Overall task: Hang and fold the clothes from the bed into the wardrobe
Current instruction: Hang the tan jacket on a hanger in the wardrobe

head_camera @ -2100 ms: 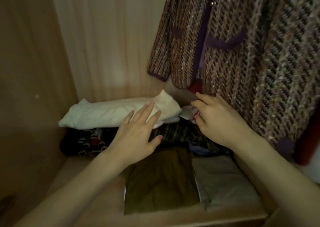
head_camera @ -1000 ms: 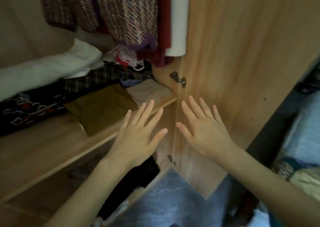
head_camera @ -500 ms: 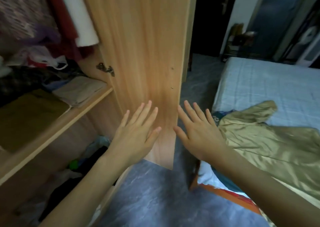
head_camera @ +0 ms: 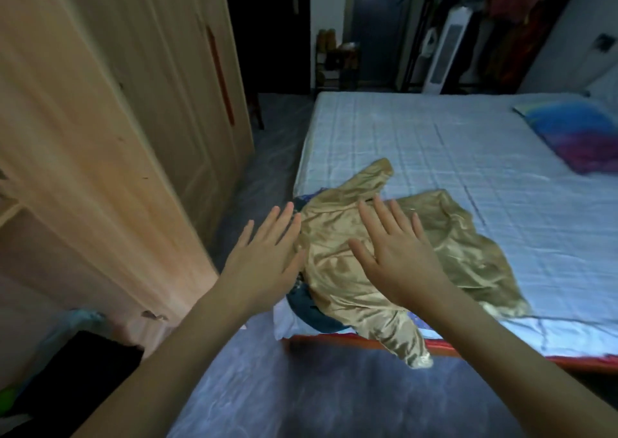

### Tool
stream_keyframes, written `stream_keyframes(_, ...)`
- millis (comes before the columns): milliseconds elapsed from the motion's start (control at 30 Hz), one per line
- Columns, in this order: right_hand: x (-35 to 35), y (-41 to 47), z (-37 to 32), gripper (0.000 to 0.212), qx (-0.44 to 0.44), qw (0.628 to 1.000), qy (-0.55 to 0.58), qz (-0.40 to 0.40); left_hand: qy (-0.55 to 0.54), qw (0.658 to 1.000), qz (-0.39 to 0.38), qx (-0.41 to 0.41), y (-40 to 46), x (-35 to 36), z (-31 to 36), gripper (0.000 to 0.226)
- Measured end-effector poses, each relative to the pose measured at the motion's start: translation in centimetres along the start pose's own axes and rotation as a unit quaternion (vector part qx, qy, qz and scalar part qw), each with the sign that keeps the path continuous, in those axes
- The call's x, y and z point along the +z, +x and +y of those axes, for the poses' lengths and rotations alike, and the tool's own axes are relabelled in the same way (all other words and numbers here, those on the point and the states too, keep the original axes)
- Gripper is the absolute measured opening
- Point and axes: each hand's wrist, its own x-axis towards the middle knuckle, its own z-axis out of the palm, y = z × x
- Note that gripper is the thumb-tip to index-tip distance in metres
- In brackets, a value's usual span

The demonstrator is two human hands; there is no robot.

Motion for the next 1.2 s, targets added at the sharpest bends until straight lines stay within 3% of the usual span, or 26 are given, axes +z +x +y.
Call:
stream_keyframes(167,0.1,-1.2,8.1,0.085,0.05,0.999,-0.009,0.001,-0.007,0.999,-0.019,0.037,4.2,3.2,5.7,0.106)
stream_keyframes(467,3.0,0.1,12.6,0.084,0.056,0.998,0.008,-0.03,0.0,0.996,-0.047,0.07,7.8,6.6,8.4,0.093)
stream_keyframes(667,6.6,3.2,11.2,0.091,0.044,0.995,0.059,-0.069,0.0,0.996,-0.077,0.047,10.2,9.7,5.3,0.087)
stream_keyframes(800,8.7,7.0,10.2,0.091,0.025,0.994,0.061,-0.09,-0.015,0.994,-0.108,0.001,10.7,10.5,1.3,0.104)
stream_keyframes(1033,13.7,15.0,7.2,0.09,-0.002,0.988,0.076,-0.131,-0.045,0.982,-0.16,-0.091,13.0,13.6,-5.8,0.105)
stream_keyframes(1200,18.7,18.8,5.7,0.068,-0.019,0.982,0.069,-0.172,-0.091,0.972,-0.189,-0.107,15.2,18.4,-9.0,0.109)
